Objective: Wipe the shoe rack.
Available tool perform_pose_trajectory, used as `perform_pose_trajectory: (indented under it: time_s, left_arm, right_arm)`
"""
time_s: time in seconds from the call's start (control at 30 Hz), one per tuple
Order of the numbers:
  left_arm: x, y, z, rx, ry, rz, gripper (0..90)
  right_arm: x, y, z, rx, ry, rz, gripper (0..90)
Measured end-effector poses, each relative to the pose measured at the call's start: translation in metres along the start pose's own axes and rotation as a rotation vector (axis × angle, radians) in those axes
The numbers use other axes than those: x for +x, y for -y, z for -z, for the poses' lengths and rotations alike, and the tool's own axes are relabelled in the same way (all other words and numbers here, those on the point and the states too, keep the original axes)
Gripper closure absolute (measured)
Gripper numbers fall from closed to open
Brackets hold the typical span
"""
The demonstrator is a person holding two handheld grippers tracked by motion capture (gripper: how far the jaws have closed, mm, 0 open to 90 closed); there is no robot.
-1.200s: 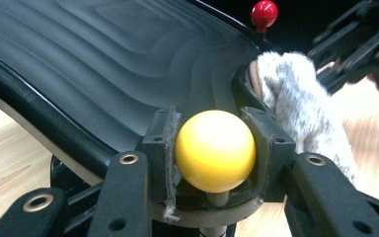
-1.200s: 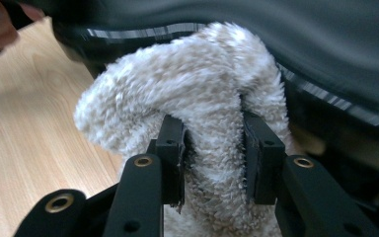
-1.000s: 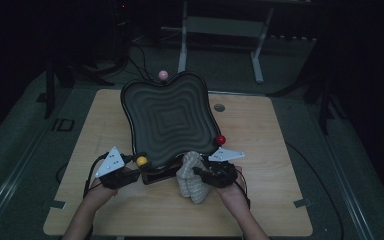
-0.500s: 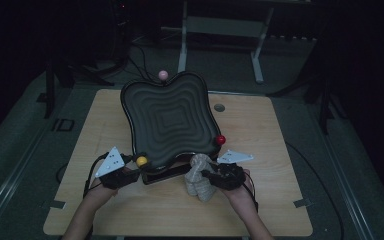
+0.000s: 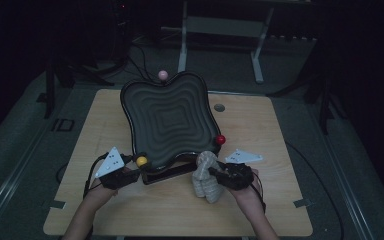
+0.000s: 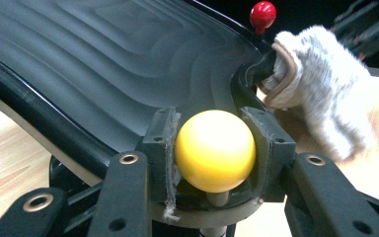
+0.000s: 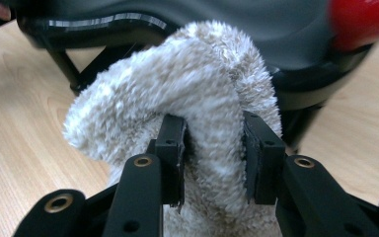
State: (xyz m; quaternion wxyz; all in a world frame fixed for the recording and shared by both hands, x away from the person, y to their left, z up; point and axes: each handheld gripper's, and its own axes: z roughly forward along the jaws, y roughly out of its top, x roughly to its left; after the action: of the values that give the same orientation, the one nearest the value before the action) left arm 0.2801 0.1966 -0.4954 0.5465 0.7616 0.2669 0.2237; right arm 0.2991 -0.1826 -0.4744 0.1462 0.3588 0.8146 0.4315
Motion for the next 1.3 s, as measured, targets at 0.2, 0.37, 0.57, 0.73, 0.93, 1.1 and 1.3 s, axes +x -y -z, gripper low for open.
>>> perform_pose_trajectory:
  time_s: [0.2,0.37,0.57,0.73,0.93,1.1,1.3]
  left_arm:
    - [0.000,0.000,0.000,0.000,0.002,0.001,58.8]
    - [0.000,0.000,0.000,0.000,0.004,0.001,58.8]
    - [0.000,0.000,0.000,0.001,0.008,0.002,58.8]
    - [0.001,0.000,0.000,-0.001,0.012,0.004,58.8]
    - [0.001,0.000,0.000,-0.001,0.014,0.005,58.8]
    - [0.001,0.000,0.000,-0.004,0.016,0.008,58.8]
    - [0.001,0.000,0.000,-0.005,0.018,0.009,58.8]
  right_arm:
    - [-0.015,0.009,0.001,0.020,0.023,-0.038,65.4]
    - [-0.021,0.007,0.008,0.002,0.054,-0.042,65.4]
    - [-0.028,0.014,0.001,0.028,0.068,-0.060,65.7]
    - [-0.037,0.007,0.012,-0.012,0.108,-0.076,65.8]
    - [-0.043,0.011,0.003,0.013,0.117,-0.090,66.5]
    - [-0.047,0.007,0.008,0.002,0.129,-0.094,66.4]
    - [-0.050,0.001,0.011,-0.022,0.155,-0.091,68.5]
